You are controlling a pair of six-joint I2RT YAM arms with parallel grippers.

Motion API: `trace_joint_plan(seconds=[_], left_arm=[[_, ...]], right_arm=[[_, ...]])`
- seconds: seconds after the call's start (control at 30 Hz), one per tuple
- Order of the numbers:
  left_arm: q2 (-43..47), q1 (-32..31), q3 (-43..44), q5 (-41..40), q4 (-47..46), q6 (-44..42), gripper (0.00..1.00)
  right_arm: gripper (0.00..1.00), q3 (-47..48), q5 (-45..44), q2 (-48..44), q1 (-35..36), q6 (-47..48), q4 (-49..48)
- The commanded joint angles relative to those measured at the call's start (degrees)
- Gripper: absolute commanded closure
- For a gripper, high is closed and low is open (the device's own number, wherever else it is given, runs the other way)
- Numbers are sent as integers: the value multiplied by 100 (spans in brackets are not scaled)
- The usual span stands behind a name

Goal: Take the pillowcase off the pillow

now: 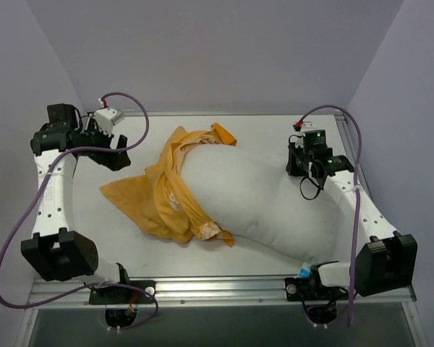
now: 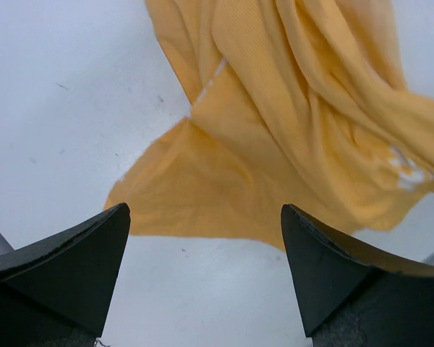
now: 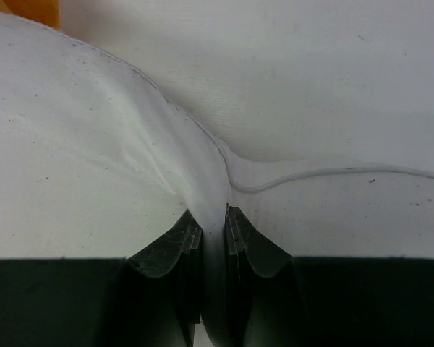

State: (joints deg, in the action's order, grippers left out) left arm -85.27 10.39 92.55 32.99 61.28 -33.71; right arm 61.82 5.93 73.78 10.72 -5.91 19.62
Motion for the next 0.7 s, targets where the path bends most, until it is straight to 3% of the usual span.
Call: trace_joint_plan(seconds=[0.0,0.13,0.2,0.23,0.27,0.3,0.4,0.67], left_arm=[[450,138,351,383,1269,-539,6],[415,182,580,550,1896,-933,6],[608,42,99,244,1697,-1189,6],[704,-63,-669,16,1503,-1329,6],[879,-212,-1112,-308,1223,-1331,6],[942,-657,-1569,-1138,576,-1322,6],[1118,-1589,-3082,-2206,-682,-1383,6],[1356,-2067,-4473,-2112,-2932,-1770,6]], right_arm=[[100,180,-752,198,-193,125,-300],[100,313,-734,480,-219,161,-327],[100,330,-708,488,-220,152,-362],[100,330,-699,515,-228,169,-379],[100,330,-708,523,-228,178,-380],[100,339,-708,550,-237,178,-388],[100,330,-673,620,-246,187,-415],[100,313,-655,664,-299,204,-432]])
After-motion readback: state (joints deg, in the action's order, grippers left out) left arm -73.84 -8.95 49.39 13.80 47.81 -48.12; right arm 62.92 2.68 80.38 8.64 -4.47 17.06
